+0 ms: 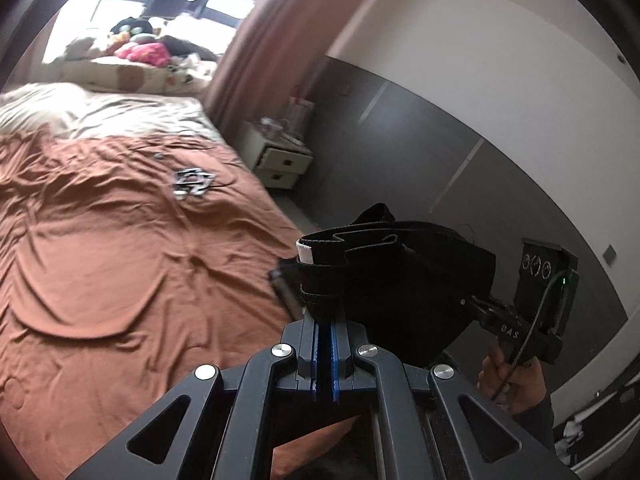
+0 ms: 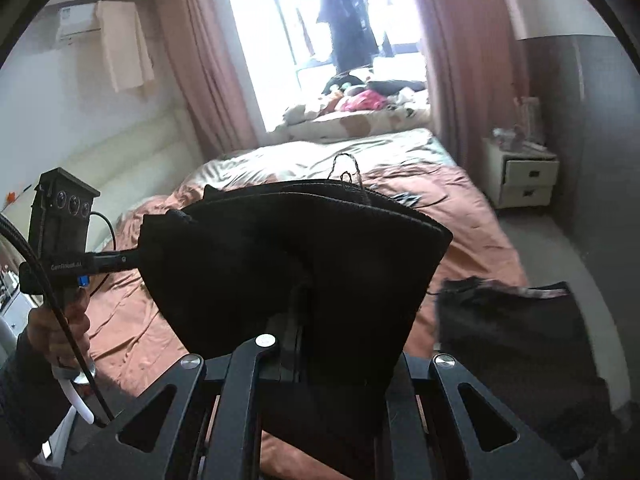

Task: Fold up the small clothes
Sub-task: 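Lift the folded shirt with both grippers and carry it to the clothes stack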

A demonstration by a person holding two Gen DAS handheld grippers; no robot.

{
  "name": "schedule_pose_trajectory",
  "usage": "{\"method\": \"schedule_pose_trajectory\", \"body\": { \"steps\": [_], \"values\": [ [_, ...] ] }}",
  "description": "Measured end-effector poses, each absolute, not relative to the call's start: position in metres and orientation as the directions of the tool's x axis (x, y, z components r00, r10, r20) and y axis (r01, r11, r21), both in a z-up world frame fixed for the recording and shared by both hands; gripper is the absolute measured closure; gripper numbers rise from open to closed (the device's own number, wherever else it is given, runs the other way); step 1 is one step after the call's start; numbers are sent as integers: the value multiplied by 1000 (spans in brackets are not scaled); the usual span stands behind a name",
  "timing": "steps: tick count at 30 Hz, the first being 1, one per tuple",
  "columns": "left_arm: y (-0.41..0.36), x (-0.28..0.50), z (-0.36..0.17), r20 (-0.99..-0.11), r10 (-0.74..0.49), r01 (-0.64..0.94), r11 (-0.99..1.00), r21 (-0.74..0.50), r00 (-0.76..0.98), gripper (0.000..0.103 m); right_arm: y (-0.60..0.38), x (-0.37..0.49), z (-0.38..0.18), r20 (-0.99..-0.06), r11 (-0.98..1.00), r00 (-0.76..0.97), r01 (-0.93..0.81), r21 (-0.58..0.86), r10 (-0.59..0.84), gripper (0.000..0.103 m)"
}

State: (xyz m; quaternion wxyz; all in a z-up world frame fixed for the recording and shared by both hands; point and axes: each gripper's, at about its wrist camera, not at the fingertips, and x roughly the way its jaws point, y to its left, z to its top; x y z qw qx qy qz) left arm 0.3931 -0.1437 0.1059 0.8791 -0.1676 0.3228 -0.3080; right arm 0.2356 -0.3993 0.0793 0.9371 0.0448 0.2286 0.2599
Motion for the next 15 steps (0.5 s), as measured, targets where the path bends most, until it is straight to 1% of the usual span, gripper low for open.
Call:
{"method": "schedule_pose_trajectory", "body": {
  "steps": [9,15],
  "values": [
    [-220,387,128,-439,-718,530,695,-485,540,99,-429,187,92,-377,904,822,-398,157,428,95],
    [-259,384,136,-420,-762,584,647,-490,492,99,-427,158,95,-365,924,849,-358,135,382,95]
  ]
}}
